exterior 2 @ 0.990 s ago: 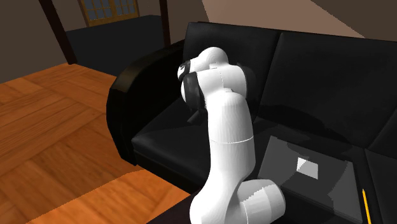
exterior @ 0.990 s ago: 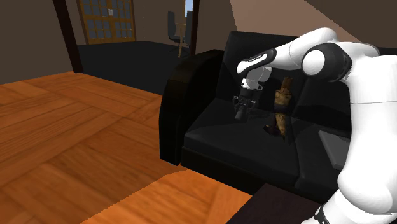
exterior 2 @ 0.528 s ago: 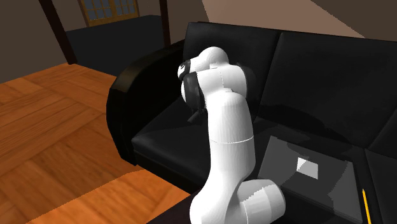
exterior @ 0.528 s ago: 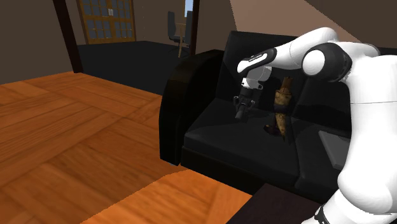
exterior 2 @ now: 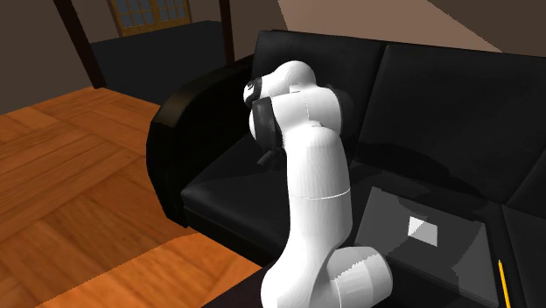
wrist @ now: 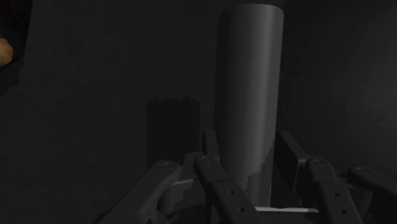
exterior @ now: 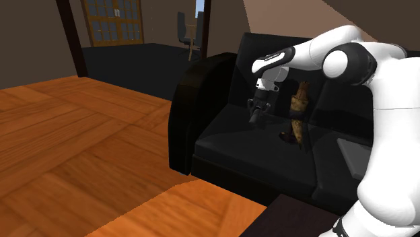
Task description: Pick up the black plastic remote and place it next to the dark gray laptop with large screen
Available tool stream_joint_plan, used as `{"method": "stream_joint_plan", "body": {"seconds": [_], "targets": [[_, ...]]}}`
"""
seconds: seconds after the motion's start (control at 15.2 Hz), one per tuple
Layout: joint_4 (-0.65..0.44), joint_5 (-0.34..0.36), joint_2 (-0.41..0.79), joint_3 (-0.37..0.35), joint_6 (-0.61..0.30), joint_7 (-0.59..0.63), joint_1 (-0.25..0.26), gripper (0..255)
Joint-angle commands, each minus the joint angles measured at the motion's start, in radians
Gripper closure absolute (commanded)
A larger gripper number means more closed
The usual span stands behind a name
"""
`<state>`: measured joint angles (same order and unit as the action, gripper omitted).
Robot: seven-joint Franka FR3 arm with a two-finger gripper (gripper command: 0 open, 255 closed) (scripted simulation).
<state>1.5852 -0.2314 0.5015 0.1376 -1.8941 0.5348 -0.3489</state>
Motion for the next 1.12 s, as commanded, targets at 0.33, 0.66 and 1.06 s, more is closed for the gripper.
{"method": "stream_joint_plan", "body": {"seconds": [0.33,0.66,1.06], "targets": [[-0.049,0.009,-0.031,0.004,0.079,0.014,-0.001,255],[-0.089,0.014,-0.049,0.005,0.136,0.024,-0.002,255],[-0.055,0.023,-0.1,0.02,0.157,-0.007,-0.023,255]]}}
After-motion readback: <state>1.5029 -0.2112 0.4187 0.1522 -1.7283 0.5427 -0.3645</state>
